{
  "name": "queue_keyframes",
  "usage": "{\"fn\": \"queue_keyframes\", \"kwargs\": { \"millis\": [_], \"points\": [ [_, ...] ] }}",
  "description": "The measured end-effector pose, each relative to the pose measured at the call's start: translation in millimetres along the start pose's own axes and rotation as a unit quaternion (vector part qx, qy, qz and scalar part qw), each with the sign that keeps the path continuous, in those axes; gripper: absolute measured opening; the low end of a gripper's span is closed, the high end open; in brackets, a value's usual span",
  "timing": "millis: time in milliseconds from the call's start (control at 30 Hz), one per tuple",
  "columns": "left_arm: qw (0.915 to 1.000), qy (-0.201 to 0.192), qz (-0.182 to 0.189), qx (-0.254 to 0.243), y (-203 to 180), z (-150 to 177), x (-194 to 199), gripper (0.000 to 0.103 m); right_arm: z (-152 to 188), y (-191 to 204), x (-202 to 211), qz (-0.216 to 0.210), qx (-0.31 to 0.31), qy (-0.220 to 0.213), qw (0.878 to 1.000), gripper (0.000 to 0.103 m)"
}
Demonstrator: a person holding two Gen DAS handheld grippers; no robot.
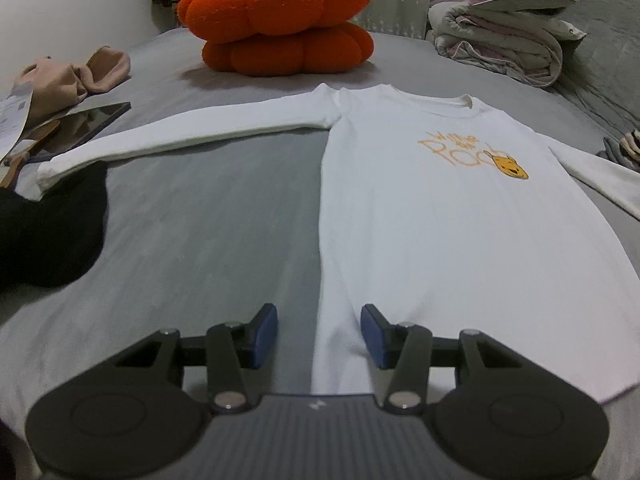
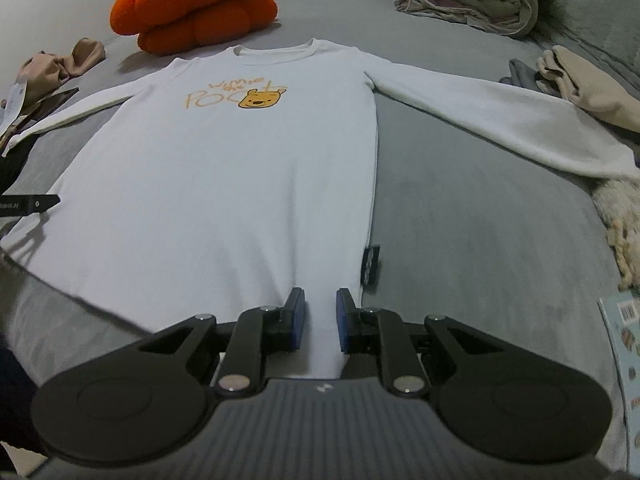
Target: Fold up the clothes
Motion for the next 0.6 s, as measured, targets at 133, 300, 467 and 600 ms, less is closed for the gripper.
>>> {"fn": "queue_keyframes", "kwargs": {
  "millis": [133, 300, 467, 600],
  "points": [
    [1.0000, -0.002, 0.005, -0.002, 1.3, 8.8, 10.4, 0.048, 11.1, -0.4, 7.6, 0.000, -0.008, 0.008, 1.000, 0.016],
    [0.9987, -0.004, 0.040, 0.032, 18.6, 15.9, 31.1, 0.046, 20.1, -5.1, 18.8, 0.011, -0.020, 0.012, 1.000, 0.016],
    [0.9917, -0.030, 0.085, 0.093, 44.4, 20.2, 53.6, 0.051, 22.9, -41.8, 36.6, 0.009, -0.147, -0.001, 0.989, 0.036],
    [0.9862, -0.035, 0.118, 0.110, 46.7, 19.4, 53.7, 0.051, 21.9, -53.0, 31.6, -0.029, -0.195, 0.008, 0.980, 0.036]
  ]
}}
Point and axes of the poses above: each gripper's, at about its wrist camera, not at the fingertips, and x roughly against the way its jaws point, y to its left, z to its underside, the point moved 4 cm from there along -x, roughly the way its jaws point, and after that the axes turned 11 degrees about z, right-handed, at the moved point
